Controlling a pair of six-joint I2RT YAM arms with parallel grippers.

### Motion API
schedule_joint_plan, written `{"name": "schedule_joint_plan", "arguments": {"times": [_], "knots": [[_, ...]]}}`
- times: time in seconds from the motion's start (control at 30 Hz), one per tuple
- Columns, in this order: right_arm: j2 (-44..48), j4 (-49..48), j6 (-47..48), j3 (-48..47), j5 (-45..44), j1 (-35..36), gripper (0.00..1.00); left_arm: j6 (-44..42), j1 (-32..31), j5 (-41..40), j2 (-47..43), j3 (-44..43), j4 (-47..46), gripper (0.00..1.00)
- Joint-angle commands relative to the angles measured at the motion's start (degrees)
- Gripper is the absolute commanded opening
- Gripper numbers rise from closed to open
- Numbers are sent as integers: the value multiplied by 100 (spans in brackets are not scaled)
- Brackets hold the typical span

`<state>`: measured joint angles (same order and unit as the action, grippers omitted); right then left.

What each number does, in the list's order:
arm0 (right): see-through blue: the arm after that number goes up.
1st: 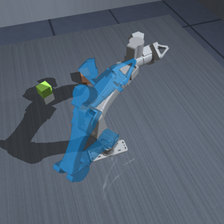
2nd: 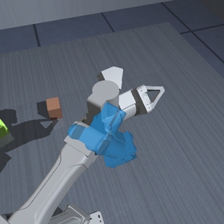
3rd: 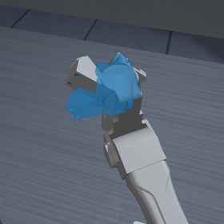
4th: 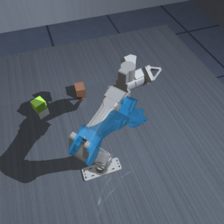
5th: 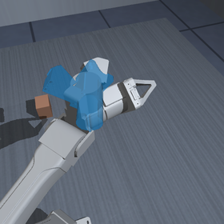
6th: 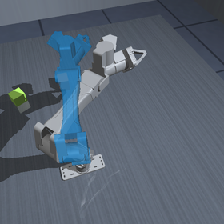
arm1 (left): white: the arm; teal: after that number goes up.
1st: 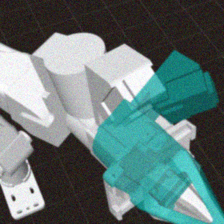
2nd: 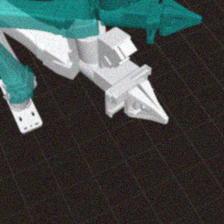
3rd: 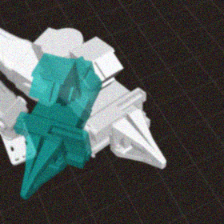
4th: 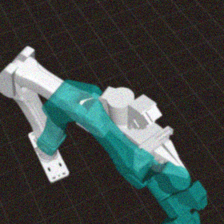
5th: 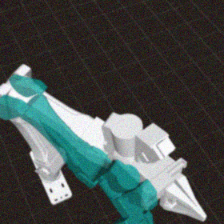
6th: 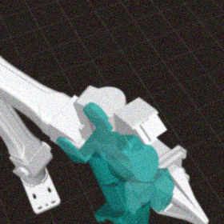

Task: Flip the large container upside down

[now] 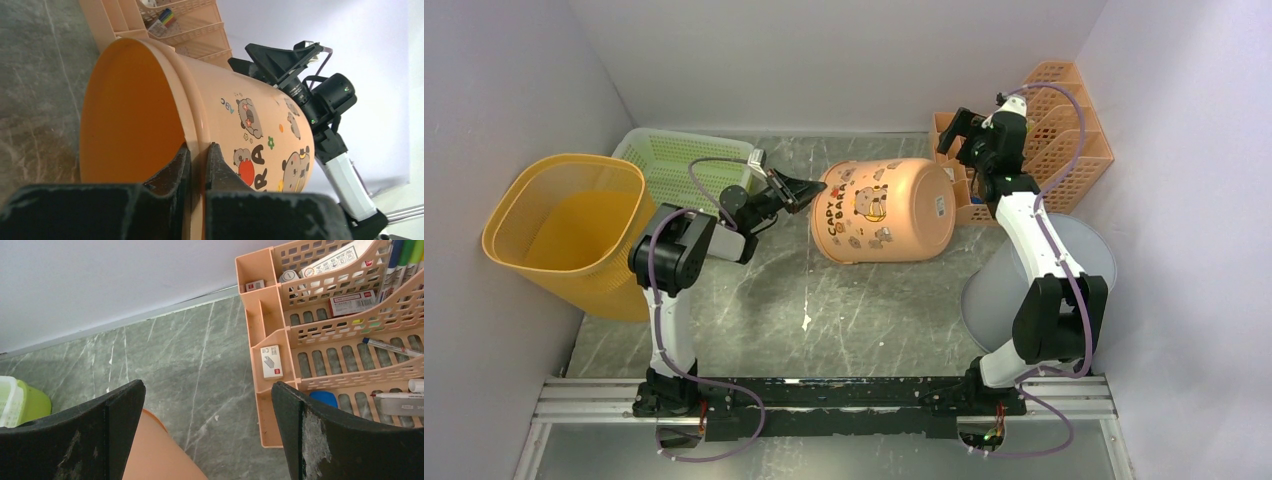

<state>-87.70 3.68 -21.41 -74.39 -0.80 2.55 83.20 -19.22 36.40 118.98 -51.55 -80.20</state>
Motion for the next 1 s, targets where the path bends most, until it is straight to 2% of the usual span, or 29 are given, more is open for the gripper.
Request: {"name": "schedule_joint_plan", "arguments": {"times": [0.0, 0.47, 0.73, 0.83, 0.97], "knots": [[8, -163, 40, 96, 41, -53, 100, -1803, 28, 271, 392, 126, 1898, 17], [150, -157, 101, 27, 219, -52, 100, -2674, 130, -218, 583, -79, 2996, 28], [200, -188, 71, 47, 490, -54, 100, -3184, 129, -478, 345, -145, 3713, 33], [256, -136, 84, 27, 563, -52, 100, -3575, 122, -642, 98, -262, 4341, 39], [425, 80, 116, -13, 624, -44, 100, -4266, 90, -968, -526, -411, 5626, 47]]}}
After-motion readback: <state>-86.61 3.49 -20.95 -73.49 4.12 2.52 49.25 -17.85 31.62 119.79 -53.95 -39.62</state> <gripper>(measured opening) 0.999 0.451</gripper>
